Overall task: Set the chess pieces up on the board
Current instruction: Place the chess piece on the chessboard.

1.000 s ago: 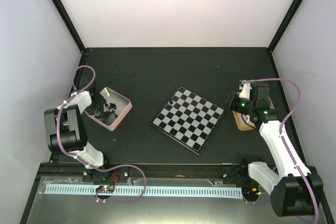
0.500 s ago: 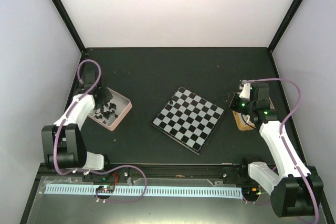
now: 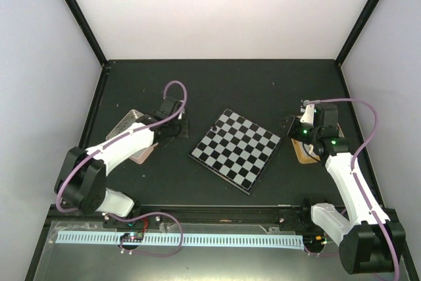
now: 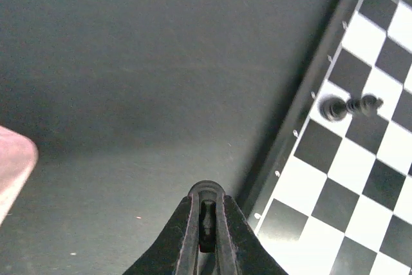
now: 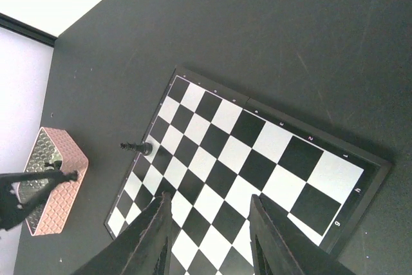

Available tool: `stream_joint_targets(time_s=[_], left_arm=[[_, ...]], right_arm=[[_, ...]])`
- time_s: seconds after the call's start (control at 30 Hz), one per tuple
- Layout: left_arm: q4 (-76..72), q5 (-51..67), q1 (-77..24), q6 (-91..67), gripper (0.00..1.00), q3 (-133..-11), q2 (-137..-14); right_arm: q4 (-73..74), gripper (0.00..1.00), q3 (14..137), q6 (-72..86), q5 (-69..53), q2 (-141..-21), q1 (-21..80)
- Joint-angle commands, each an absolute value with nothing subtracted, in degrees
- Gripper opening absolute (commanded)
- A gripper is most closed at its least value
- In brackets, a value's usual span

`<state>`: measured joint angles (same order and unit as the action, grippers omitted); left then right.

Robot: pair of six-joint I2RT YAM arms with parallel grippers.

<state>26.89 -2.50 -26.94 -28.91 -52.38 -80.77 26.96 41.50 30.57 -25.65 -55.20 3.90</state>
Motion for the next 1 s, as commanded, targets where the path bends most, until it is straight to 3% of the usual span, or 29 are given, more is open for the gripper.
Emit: stream_joint_targets(time_s=[0.0, 0.4, 0.97], left_arm=[[20.86, -3.84, -31.52, -23.26, 0.05, -51.36, -83.62], [18.95, -1.25, -38.37, -16.6, 0.05, -54.2, -89.46], [20.42, -0.8, -40.41, -15.88, 0.05, -51.66, -90.53]], right_arm=[[26.79, 0.34, 40.96, 30.67, -25.48, -53.81, 4.21], [27.07, 0.34, 40.65, 30.83, -25.14, -53.09, 4.22], [26.77, 0.34, 40.25, 30.63, -25.39, -53.25, 4.22]])
